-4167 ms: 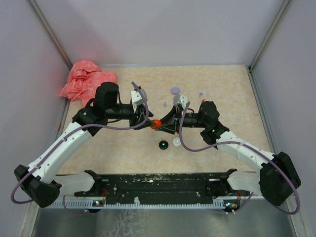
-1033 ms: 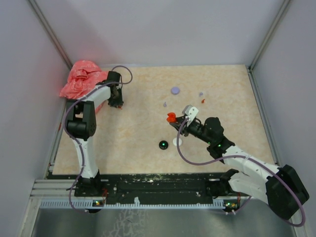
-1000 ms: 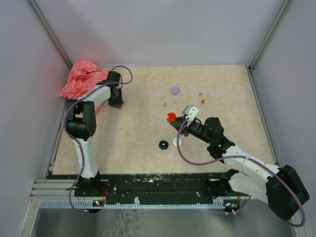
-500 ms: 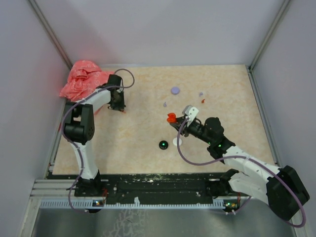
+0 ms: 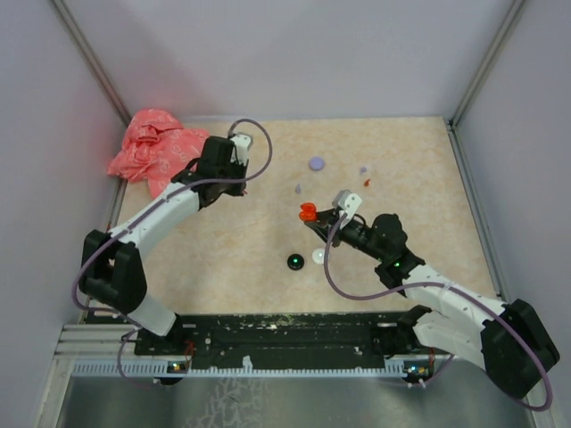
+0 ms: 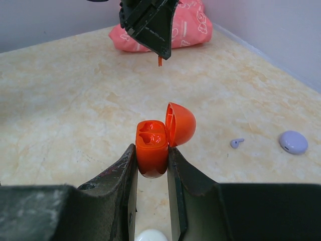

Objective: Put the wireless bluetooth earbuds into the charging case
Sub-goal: Pick up the earbud from the center of the board, then place the earbud in the charging case.

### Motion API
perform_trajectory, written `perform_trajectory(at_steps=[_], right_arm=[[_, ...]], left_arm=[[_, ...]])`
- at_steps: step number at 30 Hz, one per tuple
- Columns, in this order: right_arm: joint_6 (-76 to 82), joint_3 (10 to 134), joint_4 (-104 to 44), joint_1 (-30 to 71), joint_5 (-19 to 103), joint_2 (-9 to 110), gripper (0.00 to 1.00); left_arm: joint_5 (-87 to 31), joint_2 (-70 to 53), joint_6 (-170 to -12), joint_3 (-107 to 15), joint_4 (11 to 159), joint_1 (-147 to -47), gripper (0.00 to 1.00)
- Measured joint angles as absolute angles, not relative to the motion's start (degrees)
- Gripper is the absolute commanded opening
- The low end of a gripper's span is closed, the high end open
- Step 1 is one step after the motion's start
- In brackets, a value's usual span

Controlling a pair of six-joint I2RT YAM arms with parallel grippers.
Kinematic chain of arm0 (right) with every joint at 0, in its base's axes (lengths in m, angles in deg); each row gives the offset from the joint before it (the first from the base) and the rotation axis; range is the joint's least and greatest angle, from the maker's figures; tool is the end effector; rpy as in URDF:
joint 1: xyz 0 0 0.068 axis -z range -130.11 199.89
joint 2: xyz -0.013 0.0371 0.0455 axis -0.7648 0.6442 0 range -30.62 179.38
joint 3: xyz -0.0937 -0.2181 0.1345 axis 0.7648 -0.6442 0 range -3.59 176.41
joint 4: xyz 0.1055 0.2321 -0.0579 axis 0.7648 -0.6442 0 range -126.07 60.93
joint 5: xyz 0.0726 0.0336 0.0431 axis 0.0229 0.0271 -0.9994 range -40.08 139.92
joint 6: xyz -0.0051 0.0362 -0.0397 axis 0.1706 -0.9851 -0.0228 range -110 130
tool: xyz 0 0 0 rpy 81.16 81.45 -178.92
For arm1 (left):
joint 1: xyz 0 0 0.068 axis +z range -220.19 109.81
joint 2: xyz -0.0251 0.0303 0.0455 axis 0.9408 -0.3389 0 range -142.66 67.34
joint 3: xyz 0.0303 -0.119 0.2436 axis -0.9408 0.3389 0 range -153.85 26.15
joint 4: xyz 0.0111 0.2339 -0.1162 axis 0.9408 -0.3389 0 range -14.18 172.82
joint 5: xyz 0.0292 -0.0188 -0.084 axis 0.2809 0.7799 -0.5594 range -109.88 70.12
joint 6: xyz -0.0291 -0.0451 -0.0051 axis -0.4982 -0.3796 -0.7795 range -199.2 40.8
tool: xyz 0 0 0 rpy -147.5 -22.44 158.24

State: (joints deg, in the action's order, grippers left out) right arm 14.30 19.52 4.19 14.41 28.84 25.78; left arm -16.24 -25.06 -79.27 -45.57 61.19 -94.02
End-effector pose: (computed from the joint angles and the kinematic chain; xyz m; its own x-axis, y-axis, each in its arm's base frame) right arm 0.1708 0.1374 0.2490 0.0620 -0.0416 -0.9972 -0.8321 0.5495 -0.0747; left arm 0.3324 -0.1443 0.2731 -0.6162 0.2707 -0.7396 0.3595 0.9322 0.0418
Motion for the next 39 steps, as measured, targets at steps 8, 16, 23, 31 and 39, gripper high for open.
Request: perform_trajectory(at_steps=[8, 16, 23, 31, 39], right_arm=[[12.94, 19.37, 7.73, 14.41, 27.28, 26.17, 0.00], [11.41, 19.33, 11.01, 14.41, 25.82, 28.60, 0.00], [10.12, 19.26, 16.38, 14.41, 24.05, 30.61, 0.00], [8.88, 19.26, 20.76, 14.41, 22.30, 30.98, 0.00], [7.67, 19.26, 22.64, 14.41, 20.95, 30.98, 0.00]], left_arm=[[-17.84, -14.42, -72.19, -40.37, 67.29, -99.73, 0.14], [-21.34, -1.80, -65.64, -32.74, 76.14, -107.75, 0.15], [-25.12, 3.22, -61.33, -31.11, 81.61, -114.02, 0.19], [-28.88, 3.90, -55.30, -30.80, 82.88, -119.44, 0.19], [-31.00, 4.12, -51.45, -30.54, 82.90, -122.74, 0.19]])
